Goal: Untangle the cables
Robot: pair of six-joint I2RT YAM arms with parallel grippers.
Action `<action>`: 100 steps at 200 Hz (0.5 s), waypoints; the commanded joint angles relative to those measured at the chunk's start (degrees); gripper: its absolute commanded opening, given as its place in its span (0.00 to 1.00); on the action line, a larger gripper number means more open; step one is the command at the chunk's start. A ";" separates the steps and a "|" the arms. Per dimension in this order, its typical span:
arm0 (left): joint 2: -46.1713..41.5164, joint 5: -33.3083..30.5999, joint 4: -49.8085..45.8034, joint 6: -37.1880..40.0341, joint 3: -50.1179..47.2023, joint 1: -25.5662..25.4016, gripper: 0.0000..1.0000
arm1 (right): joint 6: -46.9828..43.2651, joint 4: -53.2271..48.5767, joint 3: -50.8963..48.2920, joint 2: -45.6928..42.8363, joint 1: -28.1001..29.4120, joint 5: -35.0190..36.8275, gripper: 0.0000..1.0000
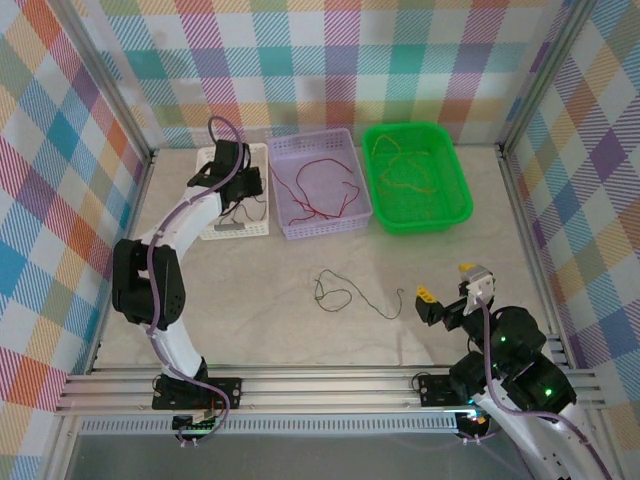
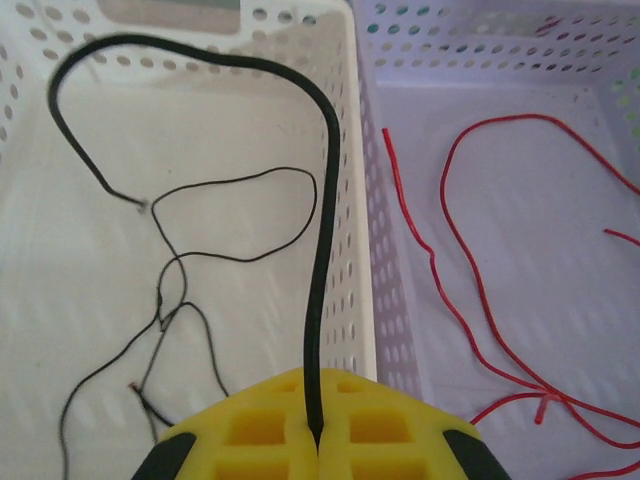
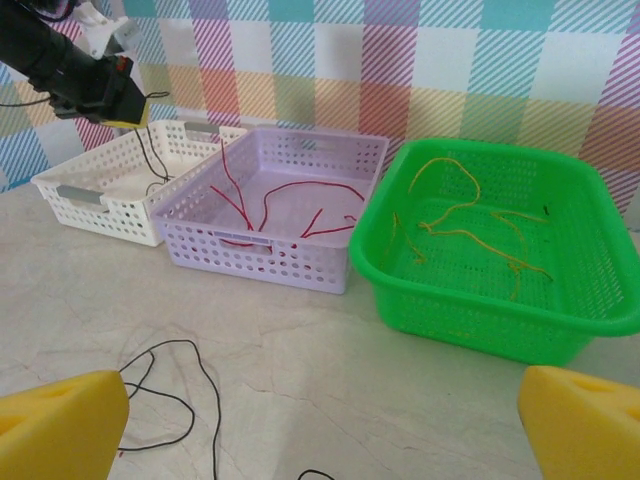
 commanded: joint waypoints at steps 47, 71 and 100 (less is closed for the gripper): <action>2.90 2.91 2.03 -4.91 -2.27 3.87 0.00 | -0.48 2.72 -0.95 -0.75 -0.39 -1.51 1.00; 4.29 4.10 1.30 -6.04 -1.94 5.27 0.00 | -0.48 2.70 -1.10 -0.75 -0.46 -1.69 1.00; 6.92 5.97 0.01 -7.08 -0.73 6.07 0.00 | -0.52 2.72 -1.15 -0.73 -0.48 -2.03 1.00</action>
